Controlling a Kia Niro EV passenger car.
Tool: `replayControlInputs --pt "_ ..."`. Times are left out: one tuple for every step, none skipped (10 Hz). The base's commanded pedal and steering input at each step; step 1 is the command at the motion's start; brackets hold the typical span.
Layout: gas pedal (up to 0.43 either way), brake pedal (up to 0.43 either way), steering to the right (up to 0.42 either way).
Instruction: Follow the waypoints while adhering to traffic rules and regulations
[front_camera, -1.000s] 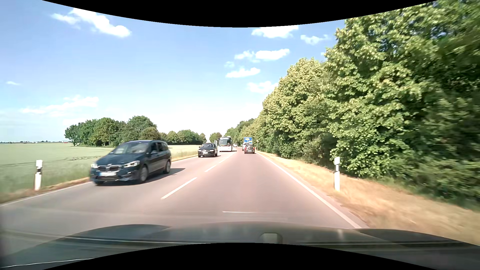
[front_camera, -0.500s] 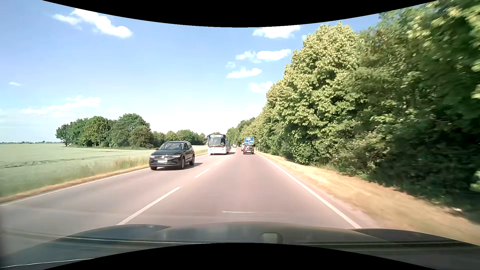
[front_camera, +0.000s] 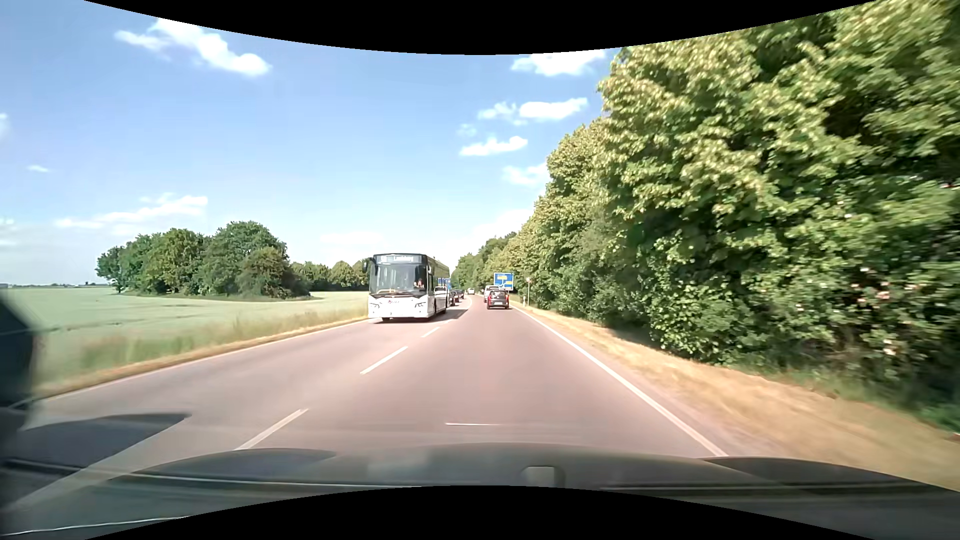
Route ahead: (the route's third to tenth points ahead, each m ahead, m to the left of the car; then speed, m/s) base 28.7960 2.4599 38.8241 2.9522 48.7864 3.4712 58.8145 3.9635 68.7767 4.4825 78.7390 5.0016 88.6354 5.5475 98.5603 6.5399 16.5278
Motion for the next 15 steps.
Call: replayControlInputs --pt "0.098 0.006 -0.006" --pt "0.098 0.006 -0.006" --pt "0.098 0.006 -0.006" --pt "0.098 0.006 -0.005" --pt "0.098 0.006 -0.005" --pt "0.098 0.006 -0.005" --pt "0.098 0.006 -0.006" --pt "0.087 0.006 -0.005" --pt "0.067 0.006 -0.005" --pt "0.047 0.006 -0.007" --pt "0.047 0.006 -0.006" --pt "0.047 0.006 -0.005" --pt "0.047 0.006 -0.006" --pt "0.047 0.006 -0.005" --pt "0.047 0.006 -0.006"
